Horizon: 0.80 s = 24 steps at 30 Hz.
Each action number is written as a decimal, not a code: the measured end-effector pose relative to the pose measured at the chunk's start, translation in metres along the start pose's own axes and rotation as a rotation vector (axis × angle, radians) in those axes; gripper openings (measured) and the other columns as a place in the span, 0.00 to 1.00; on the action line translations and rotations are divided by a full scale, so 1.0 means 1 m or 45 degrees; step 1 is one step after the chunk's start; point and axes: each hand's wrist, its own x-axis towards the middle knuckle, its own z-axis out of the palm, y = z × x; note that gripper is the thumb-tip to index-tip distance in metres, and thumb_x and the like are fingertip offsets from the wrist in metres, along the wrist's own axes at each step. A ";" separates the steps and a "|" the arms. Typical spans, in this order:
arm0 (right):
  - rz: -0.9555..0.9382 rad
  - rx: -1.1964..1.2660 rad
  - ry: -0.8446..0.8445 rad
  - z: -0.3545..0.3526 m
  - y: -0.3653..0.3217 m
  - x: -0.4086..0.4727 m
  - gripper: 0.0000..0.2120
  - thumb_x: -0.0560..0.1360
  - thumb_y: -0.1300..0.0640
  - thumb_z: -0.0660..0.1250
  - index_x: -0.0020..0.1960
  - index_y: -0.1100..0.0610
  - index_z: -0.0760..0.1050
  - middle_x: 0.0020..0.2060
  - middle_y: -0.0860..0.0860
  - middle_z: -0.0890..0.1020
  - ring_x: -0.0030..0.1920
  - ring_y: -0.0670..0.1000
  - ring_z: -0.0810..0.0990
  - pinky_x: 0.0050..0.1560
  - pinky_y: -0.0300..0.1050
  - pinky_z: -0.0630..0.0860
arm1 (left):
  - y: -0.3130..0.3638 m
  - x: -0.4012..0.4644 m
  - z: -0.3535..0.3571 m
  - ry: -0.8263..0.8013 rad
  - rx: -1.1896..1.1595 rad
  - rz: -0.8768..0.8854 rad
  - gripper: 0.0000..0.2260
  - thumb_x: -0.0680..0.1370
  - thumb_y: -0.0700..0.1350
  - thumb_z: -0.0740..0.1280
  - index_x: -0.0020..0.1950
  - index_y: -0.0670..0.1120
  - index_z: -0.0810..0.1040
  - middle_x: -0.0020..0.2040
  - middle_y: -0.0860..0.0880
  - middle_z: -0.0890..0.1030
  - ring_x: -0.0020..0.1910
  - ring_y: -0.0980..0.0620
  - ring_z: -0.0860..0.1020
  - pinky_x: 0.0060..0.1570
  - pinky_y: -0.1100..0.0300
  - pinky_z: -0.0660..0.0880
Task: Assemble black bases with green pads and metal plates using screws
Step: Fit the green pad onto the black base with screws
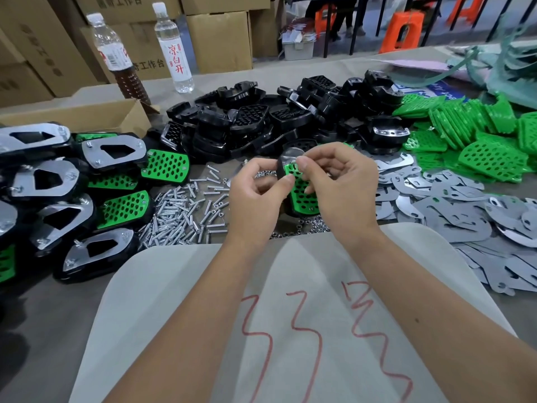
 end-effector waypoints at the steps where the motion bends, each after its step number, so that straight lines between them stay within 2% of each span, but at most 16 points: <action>1: -0.001 0.002 -0.027 0.000 0.000 0.000 0.02 0.76 0.61 0.75 0.45 0.57 0.83 0.35 0.52 0.84 0.31 0.49 0.80 0.34 0.42 0.78 | 0.001 0.000 0.000 -0.002 -0.007 0.000 0.06 0.75 0.40 0.74 0.48 0.50 0.80 0.33 0.46 0.82 0.35 0.53 0.79 0.39 0.56 0.77; 3: -0.011 -0.007 -0.085 -0.001 0.001 0.002 0.03 0.77 0.62 0.74 0.44 0.57 0.83 0.35 0.54 0.84 0.33 0.49 0.80 0.36 0.45 0.78 | 0.003 -0.002 0.001 -0.004 -0.031 -0.019 0.08 0.73 0.43 0.74 0.51 0.45 0.80 0.36 0.33 0.81 0.36 0.46 0.76 0.41 0.50 0.74; 5: -0.021 -0.020 -0.115 -0.001 0.001 0.004 0.04 0.77 0.63 0.72 0.44 0.57 0.82 0.35 0.55 0.83 0.35 0.49 0.80 0.40 0.47 0.78 | 0.004 -0.002 0.001 -0.012 -0.031 -0.040 0.11 0.72 0.45 0.73 0.52 0.44 0.79 0.38 0.28 0.78 0.36 0.45 0.73 0.42 0.49 0.72; 8: -0.035 -0.026 -0.115 -0.001 0.001 0.003 0.04 0.78 0.64 0.71 0.45 0.59 0.81 0.37 0.56 0.83 0.38 0.51 0.80 0.43 0.50 0.80 | 0.005 -0.003 0.002 -0.015 -0.014 -0.043 0.10 0.72 0.45 0.73 0.52 0.46 0.79 0.36 0.30 0.76 0.36 0.46 0.72 0.41 0.49 0.72; 14: -0.065 -0.175 -0.127 -0.001 0.001 0.004 0.04 0.78 0.64 0.71 0.45 0.59 0.81 0.37 0.52 0.83 0.40 0.54 0.82 0.47 0.55 0.81 | 0.003 -0.001 0.000 0.012 -0.037 -0.029 0.06 0.73 0.44 0.73 0.48 0.51 0.81 0.39 0.29 0.78 0.37 0.45 0.74 0.41 0.49 0.74; 16: -0.101 -0.260 -0.112 -0.002 0.001 0.005 0.04 0.78 0.62 0.71 0.44 0.58 0.81 0.36 0.50 0.83 0.40 0.53 0.82 0.46 0.57 0.80 | 0.001 -0.001 0.000 -0.005 -0.010 -0.012 0.06 0.73 0.44 0.73 0.49 0.49 0.81 0.39 0.27 0.77 0.36 0.44 0.73 0.40 0.44 0.76; 19: -0.169 -0.368 -0.119 -0.004 -0.001 0.006 0.05 0.78 0.60 0.72 0.43 0.57 0.81 0.35 0.47 0.82 0.37 0.48 0.79 0.43 0.52 0.78 | 0.000 -0.001 0.000 -0.013 0.016 0.008 0.08 0.74 0.44 0.73 0.52 0.45 0.80 0.38 0.27 0.76 0.34 0.42 0.73 0.39 0.35 0.77; 21: -0.188 -0.404 -0.118 -0.004 -0.002 0.008 0.06 0.78 0.59 0.73 0.42 0.57 0.81 0.33 0.47 0.81 0.35 0.47 0.78 0.41 0.49 0.77 | -0.001 -0.002 0.000 -0.006 0.046 0.036 0.08 0.75 0.43 0.72 0.52 0.44 0.80 0.37 0.28 0.76 0.33 0.43 0.71 0.36 0.38 0.75; 24: -0.251 -0.481 -0.117 -0.003 -0.004 0.007 0.07 0.77 0.59 0.74 0.41 0.58 0.80 0.32 0.47 0.80 0.35 0.48 0.76 0.40 0.46 0.74 | -0.004 -0.001 0.000 0.001 0.074 0.068 0.06 0.77 0.41 0.73 0.53 0.43 0.79 0.34 0.31 0.74 0.31 0.48 0.68 0.34 0.49 0.68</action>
